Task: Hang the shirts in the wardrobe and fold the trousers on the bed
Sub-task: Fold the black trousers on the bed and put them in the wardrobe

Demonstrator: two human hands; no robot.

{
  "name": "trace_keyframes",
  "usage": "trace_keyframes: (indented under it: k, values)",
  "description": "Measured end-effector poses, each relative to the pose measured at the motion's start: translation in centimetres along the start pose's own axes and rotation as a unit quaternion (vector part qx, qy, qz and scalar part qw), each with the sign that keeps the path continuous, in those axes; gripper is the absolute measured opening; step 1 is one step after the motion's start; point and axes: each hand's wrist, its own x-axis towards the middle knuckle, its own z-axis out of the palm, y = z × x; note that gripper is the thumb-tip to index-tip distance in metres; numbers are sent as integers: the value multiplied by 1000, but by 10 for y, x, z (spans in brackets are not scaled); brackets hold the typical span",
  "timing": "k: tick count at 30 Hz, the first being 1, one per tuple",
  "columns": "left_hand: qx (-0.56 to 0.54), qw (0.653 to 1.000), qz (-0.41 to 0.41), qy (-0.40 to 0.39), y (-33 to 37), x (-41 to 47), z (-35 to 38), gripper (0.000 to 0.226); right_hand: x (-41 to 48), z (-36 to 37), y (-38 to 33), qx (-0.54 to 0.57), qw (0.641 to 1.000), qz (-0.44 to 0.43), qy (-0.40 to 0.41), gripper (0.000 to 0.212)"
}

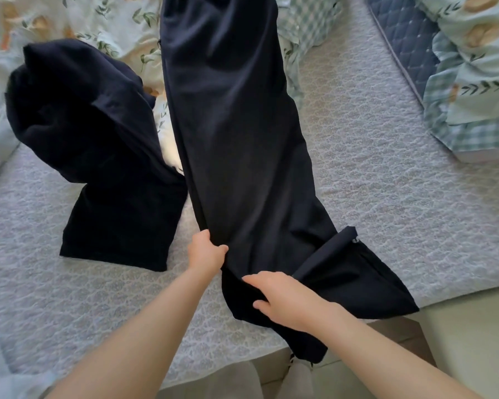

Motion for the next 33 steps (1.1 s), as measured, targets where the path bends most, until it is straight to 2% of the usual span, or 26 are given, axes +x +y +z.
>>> trace_keyframes:
  k: [3, 5, 7, 9, 11, 13, 15, 16, 18, 20, 22, 24, 27, 31, 33]
  values:
    - [-34, 998, -9, 49, -12, -8, -4, 9, -11, 2, 12, -65, 997, 16, 27, 22]
    - [-41, 997, -5, 69, -14, -10, -6, 8, -18, -6, 25, -123, 990, 64, 26, 8]
    - [-4, 996, 20, 87, -14, -13, -5, 4, -25, -13, 35, -145, 984, 105, 1, 10]
    - [32, 993, 42, 104, -14, -16, -1, 8, -30, -15, 40, -121, 986, 107, -30, 10]
    - [35, 991, 33, 124, -14, -20, 5, 10, -34, -12, 38, -56, 994, 70, -62, 20]
    - [-5, 990, -1, 138, -14, -22, 9, 28, -39, -6, 33, 14, 995, 34, -96, 24]
    - [-95, 987, -52, 122, -14, -24, 10, 48, -40, -6, 35, 79, 991, 35, -104, 24]
    - [-138, 982, -71, 106, -15, -25, 10, 51, -39, -8, 39, 107, 989, 46, -94, 25]
    - [-156, 983, -63, 75, -21, -27, 12, 41, -33, -16, 50, 138, 988, 63, -35, 22]
    - [-115, 991, -13, 65, -26, -34, 17, 28, -27, -27, 66, 131, 985, 76, 76, 16]
    - [-94, 992, 40, 69, -25, -43, 23, 28, -19, -40, 81, 118, 973, 91, 178, 17]
    - [-114, 989, 65, 65, -21, -52, 31, 24, -10, -55, 94, 118, 958, 131, 226, 21]
    - [-142, 988, 49, 27, -20, -59, 45, 22, 8, -67, 122, 108, 941, 230, 222, 32]
    - [-127, 991, -8, 47, -25, -64, 56, 30, 17, -71, 137, 176, 921, 289, 195, 21]
    - [-144, 988, -37, 49, -27, -65, 56, 22, 18, -69, 142, 205, 912, 301, 190, 37]
